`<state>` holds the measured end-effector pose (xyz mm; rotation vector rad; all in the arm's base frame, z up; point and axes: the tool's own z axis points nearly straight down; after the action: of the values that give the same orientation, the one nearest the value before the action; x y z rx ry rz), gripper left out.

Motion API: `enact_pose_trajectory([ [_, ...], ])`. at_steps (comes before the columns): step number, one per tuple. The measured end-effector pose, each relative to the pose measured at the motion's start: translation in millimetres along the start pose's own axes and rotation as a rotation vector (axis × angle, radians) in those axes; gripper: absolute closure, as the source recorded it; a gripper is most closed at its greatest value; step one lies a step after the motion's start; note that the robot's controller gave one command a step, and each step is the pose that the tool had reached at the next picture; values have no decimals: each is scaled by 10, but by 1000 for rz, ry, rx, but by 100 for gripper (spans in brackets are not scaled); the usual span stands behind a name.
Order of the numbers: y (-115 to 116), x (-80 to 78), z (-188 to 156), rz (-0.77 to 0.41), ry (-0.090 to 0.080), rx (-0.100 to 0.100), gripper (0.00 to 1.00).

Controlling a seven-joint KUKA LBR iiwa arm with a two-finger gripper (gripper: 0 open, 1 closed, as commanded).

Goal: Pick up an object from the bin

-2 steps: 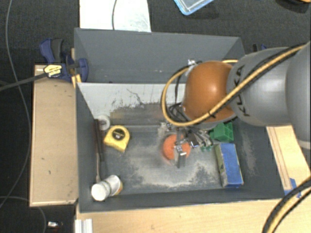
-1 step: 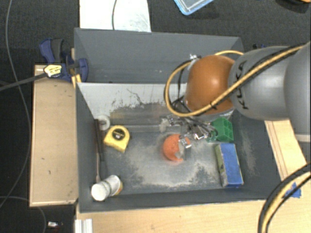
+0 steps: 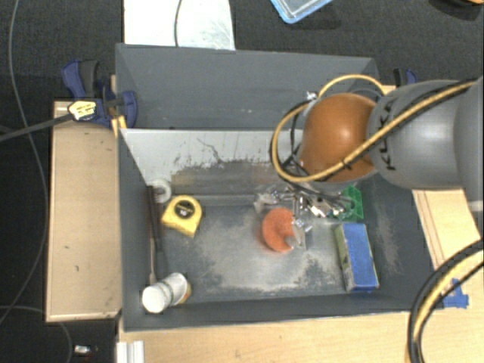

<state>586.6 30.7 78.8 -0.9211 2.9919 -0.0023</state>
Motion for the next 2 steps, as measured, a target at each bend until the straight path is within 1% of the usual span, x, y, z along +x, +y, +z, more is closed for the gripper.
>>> enact_pose_trajectory([
  [1, -17, 49, 58, 121, 2, 1, 100],
  [2, -17, 49, 58, 121, 2, 1, 100],
])
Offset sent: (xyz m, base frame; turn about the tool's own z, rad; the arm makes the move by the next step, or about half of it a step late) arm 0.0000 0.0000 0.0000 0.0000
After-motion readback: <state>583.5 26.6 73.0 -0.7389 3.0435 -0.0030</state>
